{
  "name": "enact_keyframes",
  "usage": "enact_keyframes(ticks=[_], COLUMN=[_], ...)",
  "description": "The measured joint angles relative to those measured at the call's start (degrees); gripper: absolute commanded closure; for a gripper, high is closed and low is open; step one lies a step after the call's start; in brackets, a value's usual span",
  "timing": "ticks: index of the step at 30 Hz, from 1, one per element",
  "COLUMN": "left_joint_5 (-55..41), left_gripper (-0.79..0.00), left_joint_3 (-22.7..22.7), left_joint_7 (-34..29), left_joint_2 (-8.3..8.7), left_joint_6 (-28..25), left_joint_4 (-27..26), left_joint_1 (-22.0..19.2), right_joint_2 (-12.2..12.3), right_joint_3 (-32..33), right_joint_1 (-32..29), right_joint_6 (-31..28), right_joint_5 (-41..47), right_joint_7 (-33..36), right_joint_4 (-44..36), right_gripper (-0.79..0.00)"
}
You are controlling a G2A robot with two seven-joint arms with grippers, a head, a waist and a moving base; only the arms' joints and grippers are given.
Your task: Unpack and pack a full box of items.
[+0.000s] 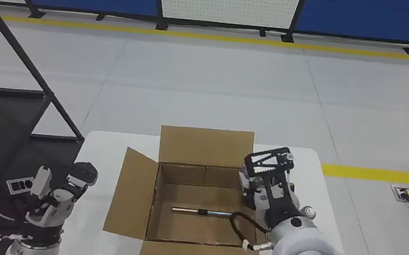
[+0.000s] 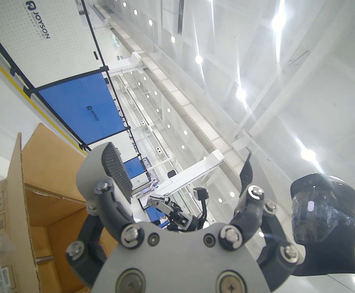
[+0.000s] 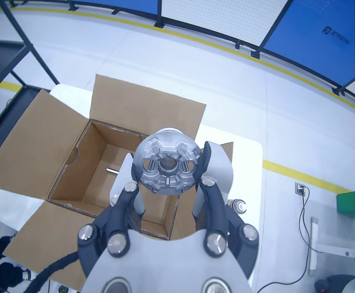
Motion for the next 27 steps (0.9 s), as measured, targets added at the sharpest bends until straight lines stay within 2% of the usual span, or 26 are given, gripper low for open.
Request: enact_keyframes(ticks=[6,11,24,27], left_joint_5=[1.16,2.12,4.39,4.42], left_gripper=[-0.785,-0.785,-0.785,-0.785], left_joint_3=[1.53,2.58,4.42,4.47], left_joint_7=[-0.64,-0.75,0.07,0.60], left_joint_2=[0.05,0.08,0.07,0.06], left_joint_6=[1.14,1.75,2.43,2.20], left_joint_4=[0.12,0.26,0.60,0.58], left_joint_1=[-1.41,-2.32,-3.01,-2.94], right_joint_2=[-0.03,-0.12,-0.13,-0.13], right_joint_3=[8.47,16.17,15.41,16.87], right_joint_1=[-1.20,-4.47,-4.38,-5.46], right_joint_6=[3.00,10.80,9.60,9.28], right_joint_5=[0.17,-1.55,-1.49,-0.13], right_joint_7=[0.65,2.42,2.28,0.13], right_joint_4=[0.00,0.00,0.04,2.38], right_gripper=[0.000,0.000,0.000,0.000])
